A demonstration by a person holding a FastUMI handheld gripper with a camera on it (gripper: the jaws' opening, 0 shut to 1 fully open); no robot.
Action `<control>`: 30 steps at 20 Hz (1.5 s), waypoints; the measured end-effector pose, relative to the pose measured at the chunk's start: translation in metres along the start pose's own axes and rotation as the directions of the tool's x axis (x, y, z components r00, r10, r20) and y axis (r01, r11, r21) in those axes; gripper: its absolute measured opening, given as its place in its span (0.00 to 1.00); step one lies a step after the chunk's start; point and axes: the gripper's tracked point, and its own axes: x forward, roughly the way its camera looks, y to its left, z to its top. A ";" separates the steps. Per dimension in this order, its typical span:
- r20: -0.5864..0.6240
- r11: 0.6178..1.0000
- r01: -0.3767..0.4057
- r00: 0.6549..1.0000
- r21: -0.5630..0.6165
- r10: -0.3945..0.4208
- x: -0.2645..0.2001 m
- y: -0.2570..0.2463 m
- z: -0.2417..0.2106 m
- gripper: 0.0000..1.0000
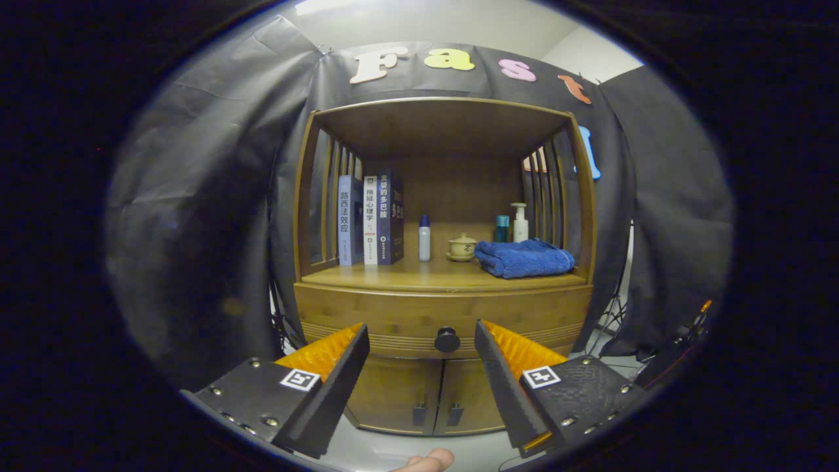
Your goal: Pull open the drawer, take out the items inside it, and place them on the countertop above the cabinet.
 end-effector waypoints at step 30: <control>-0.186 0.988 0.153 0.970 -0.033 -0.157 0.151 -0.037 -0.108 0.35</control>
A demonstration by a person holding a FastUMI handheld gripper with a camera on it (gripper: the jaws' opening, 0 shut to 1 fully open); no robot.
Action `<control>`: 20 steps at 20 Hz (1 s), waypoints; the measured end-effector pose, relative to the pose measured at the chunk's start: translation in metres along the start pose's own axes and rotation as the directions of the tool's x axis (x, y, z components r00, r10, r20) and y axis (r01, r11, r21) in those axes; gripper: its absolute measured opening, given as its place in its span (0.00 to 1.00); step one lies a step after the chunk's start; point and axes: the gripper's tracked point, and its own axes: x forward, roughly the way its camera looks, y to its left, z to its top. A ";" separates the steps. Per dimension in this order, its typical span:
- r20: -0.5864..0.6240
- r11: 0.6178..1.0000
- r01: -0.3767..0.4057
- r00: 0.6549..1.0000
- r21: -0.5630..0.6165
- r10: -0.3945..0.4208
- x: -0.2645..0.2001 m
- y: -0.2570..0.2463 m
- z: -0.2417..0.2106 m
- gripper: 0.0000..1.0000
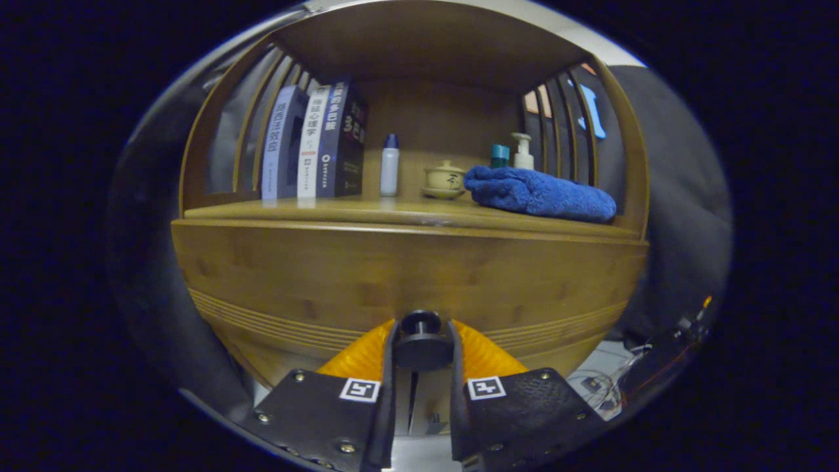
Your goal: Pull open the drawer, take out the items inside it, and place them on the countertop above the cabinet.
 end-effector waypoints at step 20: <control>-0.108 1.000 -0.021 0.994 0.012 0.022 -0.160 -0.016 -0.048 0.28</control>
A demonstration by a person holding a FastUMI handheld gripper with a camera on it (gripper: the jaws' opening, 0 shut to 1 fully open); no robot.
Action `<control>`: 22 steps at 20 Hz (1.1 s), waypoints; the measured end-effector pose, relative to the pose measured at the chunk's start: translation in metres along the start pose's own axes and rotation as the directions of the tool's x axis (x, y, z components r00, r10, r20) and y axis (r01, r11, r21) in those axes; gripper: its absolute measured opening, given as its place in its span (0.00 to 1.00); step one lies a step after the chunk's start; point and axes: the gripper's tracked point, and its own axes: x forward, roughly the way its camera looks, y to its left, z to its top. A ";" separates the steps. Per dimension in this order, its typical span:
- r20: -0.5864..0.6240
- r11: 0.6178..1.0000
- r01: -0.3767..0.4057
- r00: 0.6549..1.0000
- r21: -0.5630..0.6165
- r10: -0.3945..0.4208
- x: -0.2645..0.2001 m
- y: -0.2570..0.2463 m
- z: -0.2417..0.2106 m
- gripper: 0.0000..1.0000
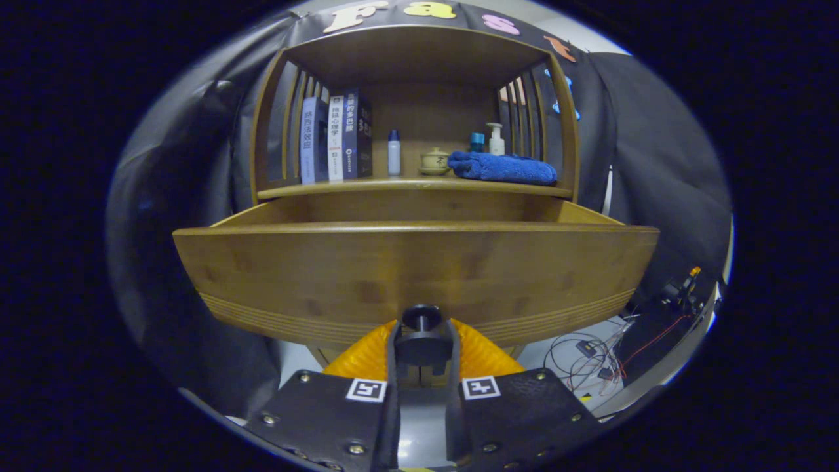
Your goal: Pull open the drawer, take out the items inside it, and place them on the countertop above the cabinet.
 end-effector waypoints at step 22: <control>-0.011 1.000 0.017 1.000 -0.008 -0.017 -0.033 -0.002 0.010 0.42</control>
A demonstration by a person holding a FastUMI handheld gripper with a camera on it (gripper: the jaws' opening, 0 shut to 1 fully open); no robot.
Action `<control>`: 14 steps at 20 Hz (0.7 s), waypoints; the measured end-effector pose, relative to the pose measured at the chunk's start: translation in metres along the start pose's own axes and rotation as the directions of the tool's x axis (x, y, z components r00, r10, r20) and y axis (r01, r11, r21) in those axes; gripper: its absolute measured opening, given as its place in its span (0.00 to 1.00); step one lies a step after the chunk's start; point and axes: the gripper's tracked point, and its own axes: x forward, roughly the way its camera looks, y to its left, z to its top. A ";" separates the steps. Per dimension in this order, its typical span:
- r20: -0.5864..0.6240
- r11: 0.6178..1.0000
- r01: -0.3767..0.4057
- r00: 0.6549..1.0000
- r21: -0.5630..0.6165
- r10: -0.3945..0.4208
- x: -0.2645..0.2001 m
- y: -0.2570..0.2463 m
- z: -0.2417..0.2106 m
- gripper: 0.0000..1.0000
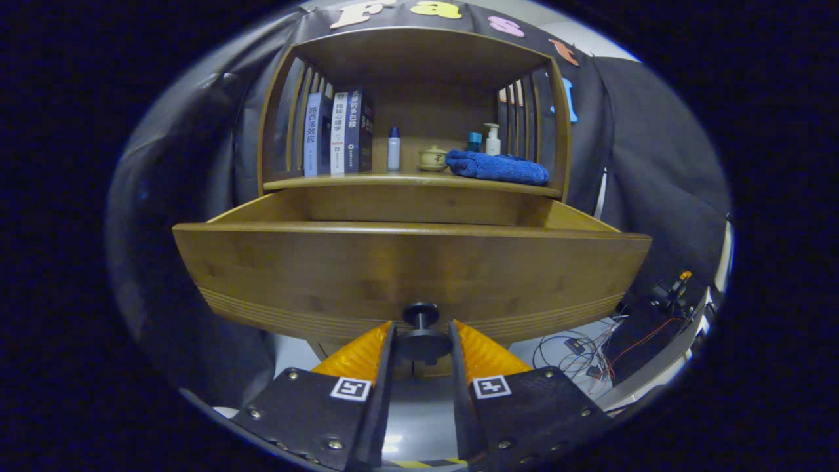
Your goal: Pull open the drawer, take out the items inside it, and place them on the countertop above the cabinet.
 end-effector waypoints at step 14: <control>0.075 0.998 0.027 0.997 0.065 -0.032 -0.044 0.007 0.073 0.99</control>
